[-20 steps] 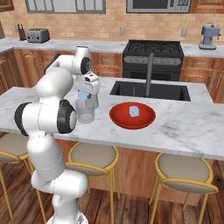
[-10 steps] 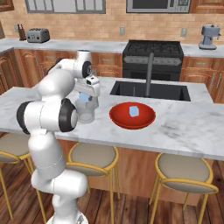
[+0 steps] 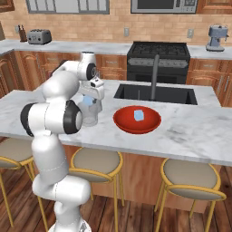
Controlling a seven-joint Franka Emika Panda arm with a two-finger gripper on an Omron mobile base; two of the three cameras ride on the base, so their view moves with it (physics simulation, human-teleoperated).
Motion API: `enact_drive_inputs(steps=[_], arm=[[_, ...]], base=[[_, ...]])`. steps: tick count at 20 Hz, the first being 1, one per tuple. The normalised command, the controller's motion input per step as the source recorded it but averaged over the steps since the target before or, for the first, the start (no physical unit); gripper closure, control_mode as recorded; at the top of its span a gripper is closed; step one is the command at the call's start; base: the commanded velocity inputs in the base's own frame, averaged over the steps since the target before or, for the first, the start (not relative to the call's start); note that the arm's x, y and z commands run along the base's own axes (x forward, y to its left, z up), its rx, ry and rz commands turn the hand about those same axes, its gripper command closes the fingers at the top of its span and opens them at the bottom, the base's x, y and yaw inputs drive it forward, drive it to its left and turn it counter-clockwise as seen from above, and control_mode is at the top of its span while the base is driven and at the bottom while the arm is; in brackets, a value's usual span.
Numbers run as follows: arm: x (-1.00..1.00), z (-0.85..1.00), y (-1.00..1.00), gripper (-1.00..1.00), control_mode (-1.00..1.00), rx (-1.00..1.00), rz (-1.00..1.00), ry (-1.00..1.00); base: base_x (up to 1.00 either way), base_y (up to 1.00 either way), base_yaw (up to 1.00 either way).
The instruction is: There are two ice cubes in the ice bowl. Place both ice cubes in the glass cup.
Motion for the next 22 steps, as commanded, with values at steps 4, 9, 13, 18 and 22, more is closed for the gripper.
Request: enact_drive_inputs(steps=[4,9,13,18,22], arm=[[0.01,-0.06,0.0,1.0,-1.0,0.0,0.0,0.0],[-0.27,0.0,0.11,1.0,-1.0,0.0,0.0,0.0],[-0.09,0.0,0.05,1.0,-1.0,0.0,0.0,-0.03],[-0.02,-0.01,-0.01,1.0,-1.0,0.0,0.01,-0.01],[-0.26,-0.07,-0.04,1.0,-1.0,0.0,0.03,0.0]], base=[[0.0,0.0,0.0],[0.0,0.0,0.0],[0.0,0.0,0.0],[0.0,0.0,0.0],[0.0,0.0,0.0]])
